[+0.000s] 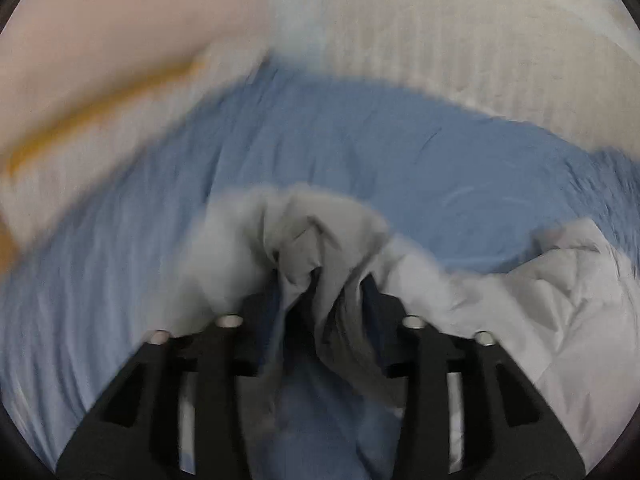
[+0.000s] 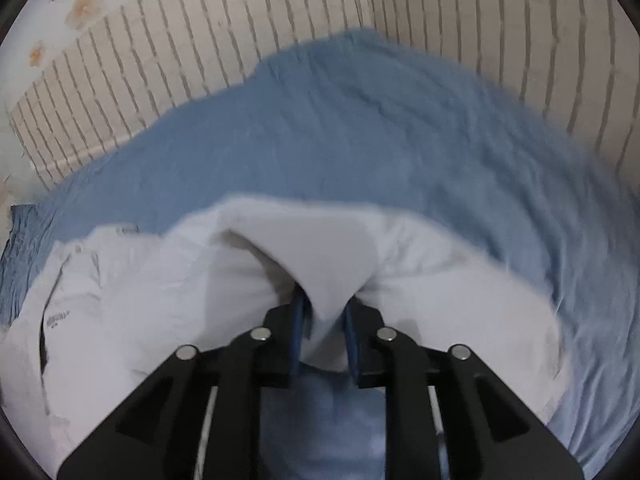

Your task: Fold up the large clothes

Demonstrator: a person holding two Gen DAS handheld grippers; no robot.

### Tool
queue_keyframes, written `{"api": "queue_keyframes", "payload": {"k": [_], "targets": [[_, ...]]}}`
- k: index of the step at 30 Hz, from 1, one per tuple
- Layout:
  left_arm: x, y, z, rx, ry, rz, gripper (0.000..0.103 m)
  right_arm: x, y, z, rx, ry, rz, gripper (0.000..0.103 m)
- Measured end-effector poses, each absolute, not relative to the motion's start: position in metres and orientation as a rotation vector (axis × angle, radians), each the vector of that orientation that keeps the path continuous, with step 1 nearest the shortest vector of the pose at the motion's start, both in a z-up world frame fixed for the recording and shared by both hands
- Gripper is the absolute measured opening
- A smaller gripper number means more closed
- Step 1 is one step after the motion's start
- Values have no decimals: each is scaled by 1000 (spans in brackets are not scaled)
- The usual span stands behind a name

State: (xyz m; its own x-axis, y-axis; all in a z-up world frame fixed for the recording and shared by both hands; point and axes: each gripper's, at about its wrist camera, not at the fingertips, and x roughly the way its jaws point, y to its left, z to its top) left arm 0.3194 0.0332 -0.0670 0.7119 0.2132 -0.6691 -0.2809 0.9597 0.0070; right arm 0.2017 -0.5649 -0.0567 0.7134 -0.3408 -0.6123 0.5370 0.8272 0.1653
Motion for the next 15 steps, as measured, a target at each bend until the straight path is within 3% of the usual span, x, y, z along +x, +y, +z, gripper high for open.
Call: {"api": "queue_keyframes", "payload": {"k": [1, 2, 3, 4, 9, 15], "targets": [[315, 36, -61, -107, 713, 276, 63, 199, -560, -49, 330, 584, -481, 76], [308, 34, -49, -93, 681, 270, 78, 192, -553, -38, 307, 548, -457, 90], [299, 31, -37, -81, 639, 255, 87, 186, -545, -28, 280, 510, -439, 100], [291, 31, -30, -77, 612, 244, 99, 178, -535, -17, 235, 485, -423, 100], [260, 31, -9, -92, 606, 207, 100, 155, -519, -12, 183, 531, -391, 101], [257, 61, -53, -247, 733, 288, 100, 130, -557, -37, 383, 557, -494, 101]]}}
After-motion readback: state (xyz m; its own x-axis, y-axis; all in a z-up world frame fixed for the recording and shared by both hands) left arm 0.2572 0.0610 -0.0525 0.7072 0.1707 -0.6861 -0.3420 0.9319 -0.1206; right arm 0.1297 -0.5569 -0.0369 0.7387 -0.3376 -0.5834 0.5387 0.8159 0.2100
